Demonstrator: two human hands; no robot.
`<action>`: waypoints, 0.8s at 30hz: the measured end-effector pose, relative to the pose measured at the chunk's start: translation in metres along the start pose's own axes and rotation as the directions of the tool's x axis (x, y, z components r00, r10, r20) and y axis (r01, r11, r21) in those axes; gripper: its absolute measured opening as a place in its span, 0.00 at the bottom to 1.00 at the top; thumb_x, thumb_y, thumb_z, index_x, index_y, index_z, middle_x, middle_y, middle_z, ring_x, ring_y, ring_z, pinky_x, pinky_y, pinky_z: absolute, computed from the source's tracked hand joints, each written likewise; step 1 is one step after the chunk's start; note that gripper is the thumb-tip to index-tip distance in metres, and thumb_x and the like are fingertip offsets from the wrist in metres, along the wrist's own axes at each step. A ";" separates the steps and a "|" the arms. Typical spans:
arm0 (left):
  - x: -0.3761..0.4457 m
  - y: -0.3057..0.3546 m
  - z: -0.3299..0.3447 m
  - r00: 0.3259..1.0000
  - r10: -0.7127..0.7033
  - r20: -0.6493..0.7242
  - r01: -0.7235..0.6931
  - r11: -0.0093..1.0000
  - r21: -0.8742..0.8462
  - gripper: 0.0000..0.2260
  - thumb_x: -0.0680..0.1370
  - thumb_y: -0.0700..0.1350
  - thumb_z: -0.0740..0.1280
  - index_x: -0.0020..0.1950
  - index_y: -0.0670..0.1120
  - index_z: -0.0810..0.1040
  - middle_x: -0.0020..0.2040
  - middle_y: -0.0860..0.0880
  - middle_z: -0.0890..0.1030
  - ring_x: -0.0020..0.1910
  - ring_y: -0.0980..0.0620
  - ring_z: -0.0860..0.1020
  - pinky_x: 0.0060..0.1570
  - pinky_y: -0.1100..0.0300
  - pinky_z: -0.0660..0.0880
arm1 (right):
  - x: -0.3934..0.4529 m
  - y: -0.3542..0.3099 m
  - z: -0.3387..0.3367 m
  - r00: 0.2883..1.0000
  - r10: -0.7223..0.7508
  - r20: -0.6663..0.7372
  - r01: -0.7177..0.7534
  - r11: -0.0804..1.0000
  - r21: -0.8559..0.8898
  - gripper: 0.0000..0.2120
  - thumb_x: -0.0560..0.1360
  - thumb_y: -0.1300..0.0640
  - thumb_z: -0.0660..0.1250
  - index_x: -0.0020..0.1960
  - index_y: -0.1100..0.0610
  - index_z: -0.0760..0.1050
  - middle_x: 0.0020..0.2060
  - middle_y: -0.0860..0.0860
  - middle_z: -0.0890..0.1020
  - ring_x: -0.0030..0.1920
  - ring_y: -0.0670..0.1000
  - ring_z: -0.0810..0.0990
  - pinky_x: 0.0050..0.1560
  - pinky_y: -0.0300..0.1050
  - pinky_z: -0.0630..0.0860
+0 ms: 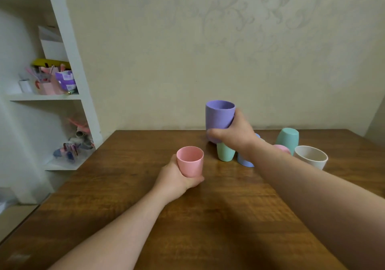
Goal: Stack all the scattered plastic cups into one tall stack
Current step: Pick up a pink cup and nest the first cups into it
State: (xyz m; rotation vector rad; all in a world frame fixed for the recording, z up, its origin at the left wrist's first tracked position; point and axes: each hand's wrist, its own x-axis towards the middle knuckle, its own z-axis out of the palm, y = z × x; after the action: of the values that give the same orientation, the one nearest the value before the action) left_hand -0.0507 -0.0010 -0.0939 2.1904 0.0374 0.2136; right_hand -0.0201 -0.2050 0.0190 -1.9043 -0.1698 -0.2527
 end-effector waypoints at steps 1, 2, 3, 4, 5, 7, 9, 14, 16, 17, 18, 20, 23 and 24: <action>0.001 0.004 0.005 1.000 -0.005 0.015 0.005 1.000 -0.012 0.46 0.62 0.62 0.86 0.77 0.57 0.71 0.63 0.56 0.83 0.58 0.51 0.82 0.54 0.54 0.81 | 0.000 -0.004 0.002 0.999 -0.004 0.036 0.000 0.992 0.126 0.32 0.68 0.58 0.82 0.66 0.50 0.70 0.55 0.53 0.82 0.53 0.56 0.85 0.40 0.45 0.83; 0.002 0.008 0.009 1.000 -0.004 0.018 0.004 1.000 -0.016 0.46 0.63 0.62 0.86 0.77 0.57 0.71 0.62 0.57 0.82 0.57 0.52 0.81 0.52 0.55 0.80 | -0.001 -0.007 0.005 0.998 -0.017 0.061 0.005 0.980 0.198 0.34 0.69 0.60 0.82 0.68 0.51 0.69 0.57 0.54 0.82 0.54 0.56 0.86 0.39 0.42 0.83; 0.002 0.010 0.013 1.000 -0.001 0.007 0.001 1.000 -0.011 0.45 0.64 0.62 0.85 0.77 0.56 0.70 0.60 0.57 0.81 0.56 0.52 0.81 0.49 0.57 0.78 | -0.002 -0.008 0.008 0.996 -0.038 0.082 0.018 0.974 0.226 0.36 0.69 0.62 0.82 0.70 0.50 0.67 0.58 0.54 0.81 0.54 0.55 0.85 0.40 0.41 0.83; 0.002 0.012 0.016 1.000 0.006 -0.012 -0.006 1.000 -0.005 0.45 0.64 0.63 0.85 0.77 0.56 0.70 0.59 0.58 0.80 0.55 0.52 0.80 0.47 0.59 0.76 | -0.004 -0.009 0.011 0.993 -0.063 0.098 0.040 0.974 0.222 0.38 0.69 0.62 0.82 0.72 0.48 0.66 0.59 0.52 0.80 0.54 0.54 0.84 0.40 0.40 0.83; 0.001 0.012 0.017 1.000 0.012 -0.029 -0.012 1.000 -0.003 0.44 0.65 0.63 0.85 0.77 0.56 0.70 0.58 0.58 0.79 0.54 0.53 0.79 0.45 0.60 0.75 | -0.003 -0.007 0.015 0.990 -0.090 0.111 0.067 0.977 0.202 0.40 0.69 0.61 0.83 0.73 0.47 0.64 0.59 0.51 0.80 0.55 0.52 0.84 0.41 0.40 0.84; 0.000 0.010 0.018 0.999 0.023 -0.049 -0.024 1.000 -0.007 0.43 0.65 0.64 0.84 0.75 0.56 0.71 0.58 0.59 0.80 0.54 0.53 0.80 0.45 0.60 0.76 | -0.003 -0.002 0.024 0.980 -0.123 0.153 0.098 0.982 0.160 0.40 0.70 0.59 0.84 0.71 0.44 0.63 0.60 0.49 0.80 0.57 0.52 0.84 0.48 0.44 0.85; -0.001 0.007 0.018 0.998 0.033 -0.056 -0.034 0.999 -0.015 0.41 0.64 0.65 0.84 0.73 0.58 0.72 0.57 0.59 0.82 0.54 0.53 0.82 0.45 0.59 0.78 | -0.004 0.009 0.035 0.973 -0.121 0.196 0.094 0.986 0.141 0.38 0.71 0.55 0.84 0.70 0.43 0.63 0.61 0.47 0.80 0.59 0.51 0.83 0.55 0.49 0.85; -0.002 0.001 0.019 0.997 0.049 -0.058 -0.055 0.992 -0.115 0.34 0.64 0.61 0.85 0.66 0.64 0.76 0.53 0.60 0.87 0.49 0.58 0.85 0.46 0.56 0.84 | -0.012 0.029 0.056 0.981 -0.073 0.181 0.043 0.985 0.164 0.35 0.68 0.53 0.81 0.69 0.44 0.68 0.59 0.46 0.82 0.57 0.50 0.84 0.54 0.48 0.84; 0.000 -0.002 0.021 0.998 0.023 -0.059 -0.031 0.988 -0.153 0.31 0.63 0.58 0.86 0.61 0.64 0.78 0.51 0.59 0.88 0.48 0.56 0.87 0.47 0.52 0.86 | -0.016 0.033 0.061 0.981 -0.044 0.187 0.016 0.989 0.144 0.31 0.68 0.56 0.79 0.66 0.47 0.70 0.56 0.47 0.82 0.54 0.50 0.84 0.49 0.46 0.82; 0.001 -0.001 0.021 0.998 0.008 -0.059 -0.017 0.987 -0.158 0.29 0.62 0.57 0.86 0.59 0.63 0.78 0.51 0.58 0.88 0.48 0.55 0.87 0.47 0.52 0.86 | -0.017 0.035 0.064 0.980 -0.036 0.196 0.011 0.992 0.125 0.31 0.67 0.56 0.79 0.65 0.47 0.71 0.55 0.47 0.83 0.53 0.50 0.84 0.48 0.46 0.81; 0.001 -0.001 0.021 0.998 -0.001 -0.058 -0.007 0.989 -0.148 0.28 0.63 0.56 0.86 0.58 0.62 0.78 0.51 0.58 0.87 0.49 0.56 0.86 0.46 0.54 0.85 | -0.019 0.037 0.065 0.978 -0.024 0.208 0.001 0.994 0.113 0.32 0.65 0.55 0.79 0.66 0.47 0.71 0.55 0.47 0.83 0.52 0.49 0.84 0.48 0.46 0.81; 0.002 -0.001 0.020 0.999 -0.012 -0.050 0.005 0.992 -0.129 0.27 0.64 0.53 0.86 0.58 0.60 0.79 0.51 0.59 0.85 0.48 0.59 0.83 0.41 0.60 0.80 | -0.022 0.039 0.068 0.972 0.006 0.234 -0.039 0.990 0.139 0.35 0.64 0.53 0.78 0.68 0.48 0.69 0.57 0.48 0.82 0.52 0.48 0.83 0.45 0.44 0.80; 0.004 -0.001 0.019 0.999 -0.010 -0.039 0.005 0.992 -0.129 0.26 0.65 0.51 0.86 0.59 0.59 0.80 0.52 0.58 0.85 0.50 0.57 0.83 0.41 0.60 0.78 | -0.025 0.044 0.072 0.963 0.021 0.268 -0.084 0.971 0.224 0.35 0.71 0.61 0.78 0.73 0.50 0.65 0.60 0.51 0.80 0.51 0.46 0.81 0.42 0.41 0.78; 0.004 -0.001 0.020 0.999 -0.008 -0.040 0.003 0.992 -0.124 0.26 0.65 0.51 0.86 0.59 0.59 0.79 0.52 0.58 0.85 0.50 0.56 0.83 0.41 0.60 0.78 | -0.024 0.046 0.073 0.961 0.028 0.276 -0.099 0.964 0.248 0.34 0.73 0.63 0.77 0.73 0.50 0.65 0.62 0.52 0.79 0.52 0.46 0.81 0.44 0.41 0.79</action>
State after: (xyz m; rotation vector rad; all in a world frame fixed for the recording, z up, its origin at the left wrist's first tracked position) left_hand -0.0435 -0.0160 -0.1051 2.0620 0.0516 0.2501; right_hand -0.0259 -0.1517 -0.0529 -1.6724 -0.3090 0.0739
